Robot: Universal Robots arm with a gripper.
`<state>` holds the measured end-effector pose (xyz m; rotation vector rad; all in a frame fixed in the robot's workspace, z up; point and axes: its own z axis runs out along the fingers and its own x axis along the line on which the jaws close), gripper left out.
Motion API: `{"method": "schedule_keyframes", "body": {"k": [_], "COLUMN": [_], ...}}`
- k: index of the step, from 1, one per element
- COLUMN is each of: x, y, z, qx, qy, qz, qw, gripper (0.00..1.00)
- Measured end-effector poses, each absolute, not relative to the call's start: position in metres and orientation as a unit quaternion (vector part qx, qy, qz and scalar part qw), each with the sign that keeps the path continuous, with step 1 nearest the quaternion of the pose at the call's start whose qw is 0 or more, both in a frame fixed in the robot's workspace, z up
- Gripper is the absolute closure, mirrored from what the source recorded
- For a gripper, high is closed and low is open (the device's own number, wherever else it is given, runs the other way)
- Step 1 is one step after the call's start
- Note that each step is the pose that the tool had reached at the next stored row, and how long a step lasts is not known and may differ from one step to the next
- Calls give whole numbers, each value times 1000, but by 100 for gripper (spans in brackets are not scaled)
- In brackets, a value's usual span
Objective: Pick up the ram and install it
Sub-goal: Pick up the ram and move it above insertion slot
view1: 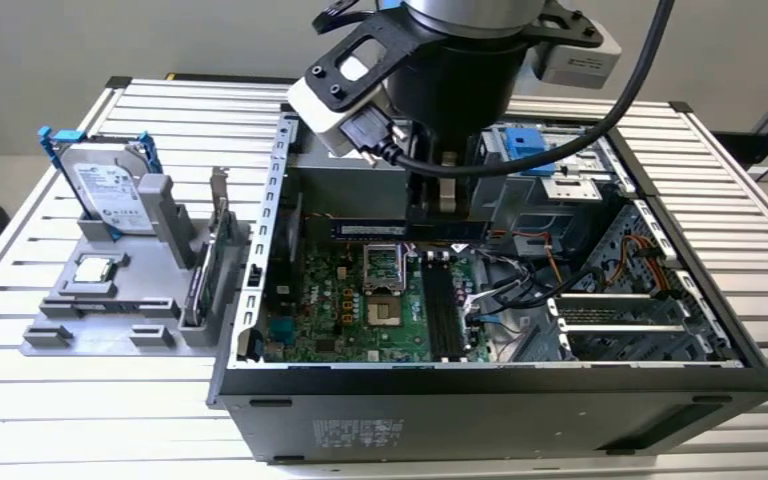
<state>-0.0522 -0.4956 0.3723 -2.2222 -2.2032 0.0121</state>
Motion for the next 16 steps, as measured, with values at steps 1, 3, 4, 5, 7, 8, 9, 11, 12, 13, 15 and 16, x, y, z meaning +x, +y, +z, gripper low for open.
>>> {"method": "schedule_keyframes", "body": {"k": [1, 3, 4, 5, 7, 8, 9, 11, 12, 13, 15, 16], "x": [-51, -47, -46, -44, -41, -39, -37, -34, -32, -30, -27, -25], "y": [-496, -496, -496, -496, -496, -496, -496, -496, -496, -496, -496, -496], "z": [372, 372, 372, 372, 371, 371, 371, 371, 371, 370, 370, 370], "qx": [-710, -710, -710, -710, -710, -710, -710, -710, -710, -710, -710, -710], "qy": [-704, -704, -704, -704, -704, -704, -704, -704, -704, -704, -704, -704], "qz": [4, 4, 4, 4, 4, 4, 4, 4, 4, 4, 4, 4], "qw": [6, 6, 6, 6, 6, 6, 6, 6, 6, 6, 6, 6], "gripper": [100, 100, 100, 100, 100, 100, 100, 100, 100, 100, 100, 100]}}
